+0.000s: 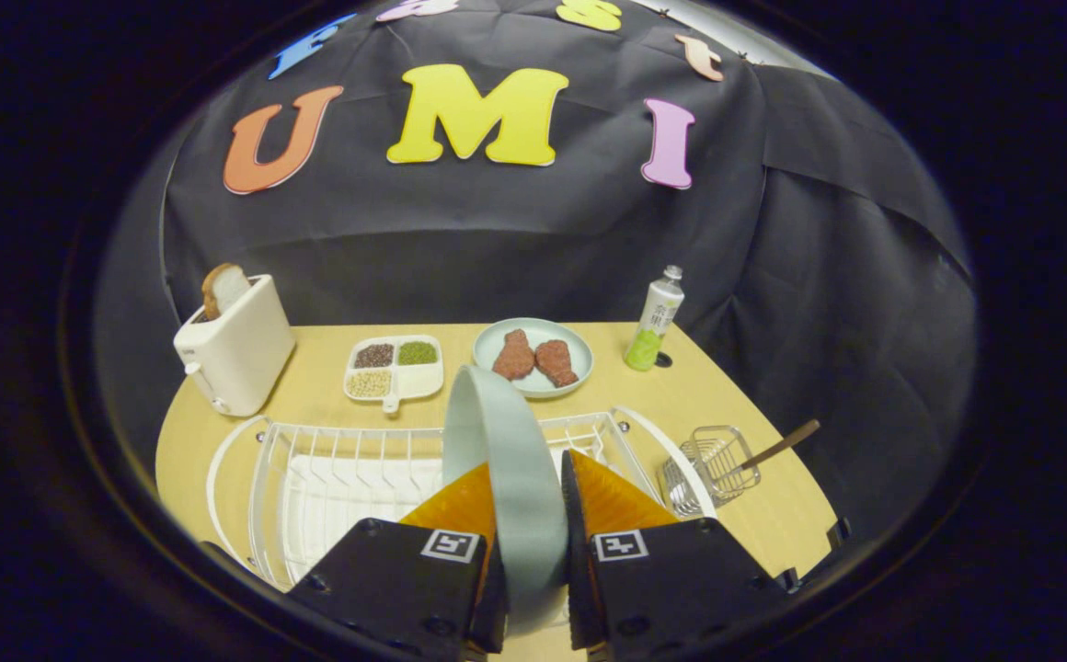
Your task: Take the plate from the dish rack, then take the spoon from the basket and place it into the plate.
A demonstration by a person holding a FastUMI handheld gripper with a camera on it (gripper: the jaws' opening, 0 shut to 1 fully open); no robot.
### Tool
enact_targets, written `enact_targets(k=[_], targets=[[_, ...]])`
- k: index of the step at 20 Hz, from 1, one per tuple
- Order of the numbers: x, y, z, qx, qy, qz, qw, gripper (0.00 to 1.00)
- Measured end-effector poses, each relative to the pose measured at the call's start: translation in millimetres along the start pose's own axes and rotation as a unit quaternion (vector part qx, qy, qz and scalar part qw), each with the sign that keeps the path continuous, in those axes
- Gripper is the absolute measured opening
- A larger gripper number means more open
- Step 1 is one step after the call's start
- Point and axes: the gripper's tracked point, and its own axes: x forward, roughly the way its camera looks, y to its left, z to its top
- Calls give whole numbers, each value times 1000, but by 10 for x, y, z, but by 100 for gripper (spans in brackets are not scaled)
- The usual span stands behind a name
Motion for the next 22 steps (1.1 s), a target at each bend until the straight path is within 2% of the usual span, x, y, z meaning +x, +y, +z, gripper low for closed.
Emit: enact_targets(k=[6, 13, 19, 22], targets=[[-60, 4, 124, -6, -13, -24, 1000, 32], [-469, 26, 138, 27, -27, 76, 996, 32], [-1055, -300, 55, 39, -74, 153, 985, 32], [-1291, -548, -142, 55, -88, 186, 977, 32]])
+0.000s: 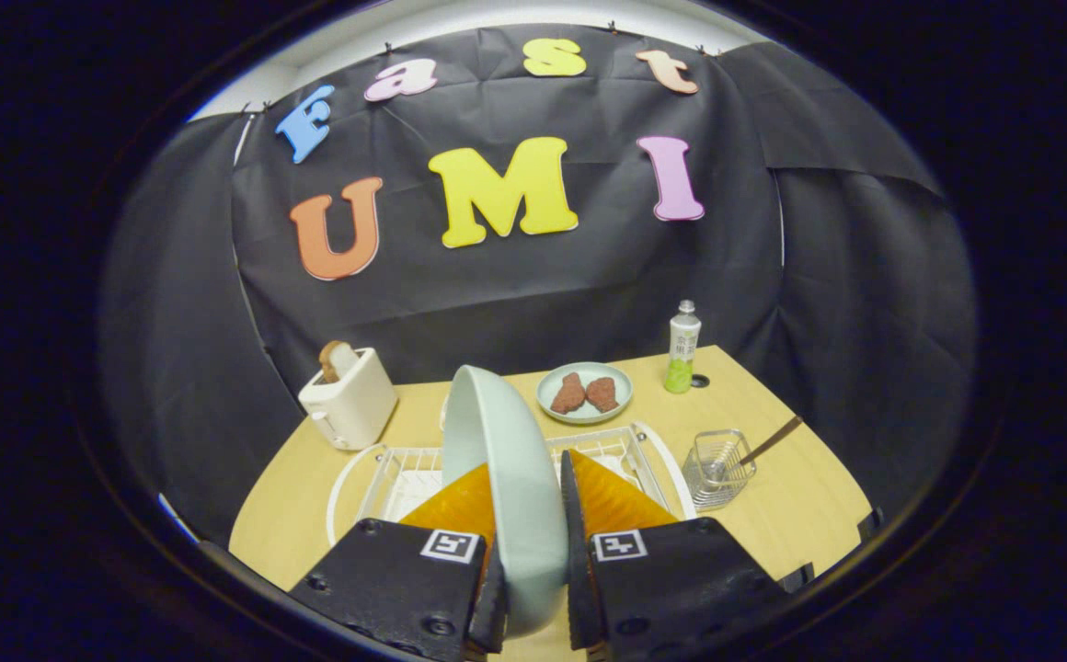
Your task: Take the plate from the dish rack, then take the spoon from the basket and place it into the plate.
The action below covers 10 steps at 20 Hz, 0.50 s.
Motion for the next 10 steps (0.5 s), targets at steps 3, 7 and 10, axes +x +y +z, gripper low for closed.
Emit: enact_targets(k=[3, 7, 10], targets=[[-243, -244, -196, 22, -9, 17, 1000, 31], [-414, -511, -633, 58, 7, 46, 997, 31], [-443, -632, -988, 86, 33, 64, 994, 32]])
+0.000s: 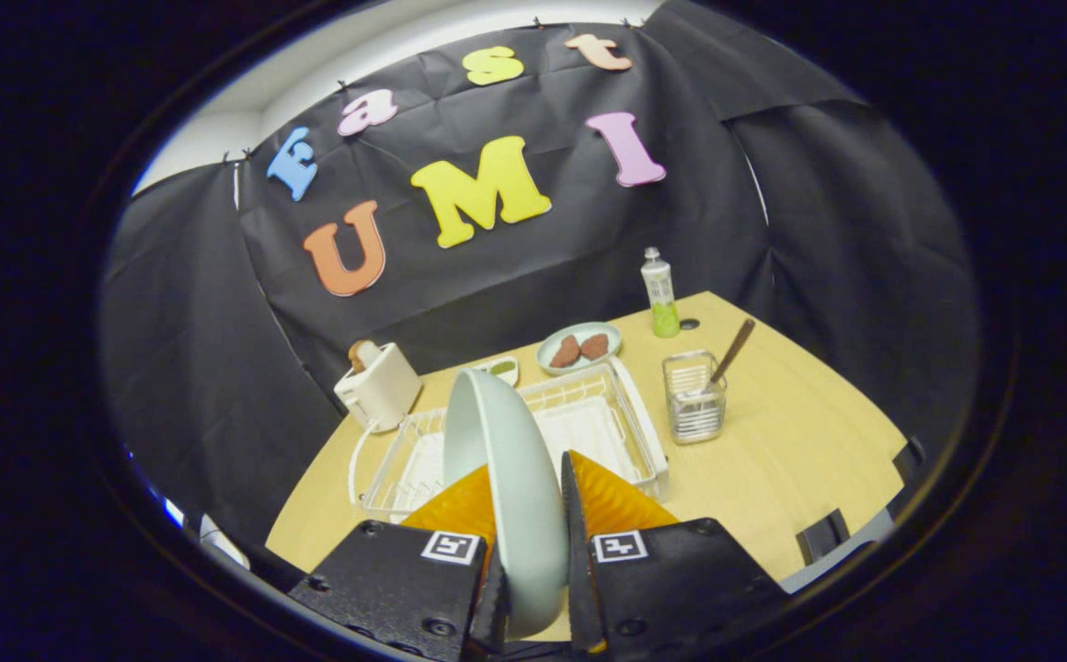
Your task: Take the plate from the dish rack, then take the spoon from the basket and place it into the plate.
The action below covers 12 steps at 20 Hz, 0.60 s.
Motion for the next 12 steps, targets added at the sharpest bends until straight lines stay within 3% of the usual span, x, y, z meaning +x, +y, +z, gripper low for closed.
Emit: enact_targets(k=[8, 12], targets=[[171, -380, -735, 94, 57, 41, 993, 31], [347, -590, -1020, 140, 79, 41, 986, 31]])
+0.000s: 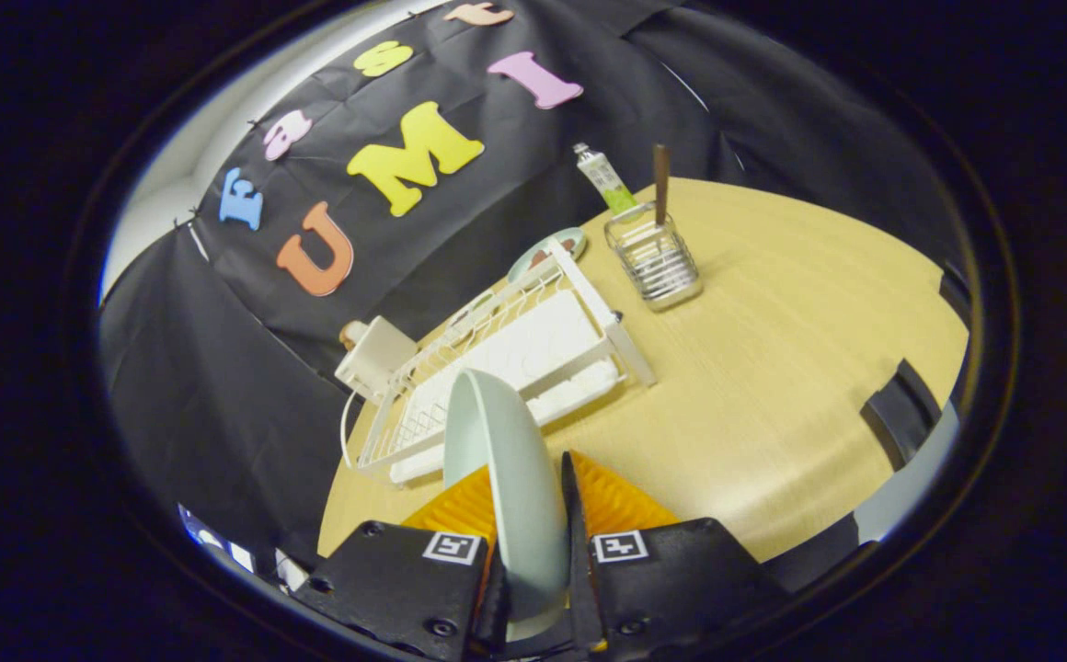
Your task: Take the plate from the dish rack, then take the spoon from the basket and place it into the plate.
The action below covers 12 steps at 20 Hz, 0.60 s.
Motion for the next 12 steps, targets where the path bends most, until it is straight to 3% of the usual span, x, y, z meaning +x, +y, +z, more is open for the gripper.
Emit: enact_targets(k=[5, 12], targets=[[222, -111, -155, 43, 20, 21, 999, 31], [378, -134, -166, 36, 30, 21, 999, 34]])
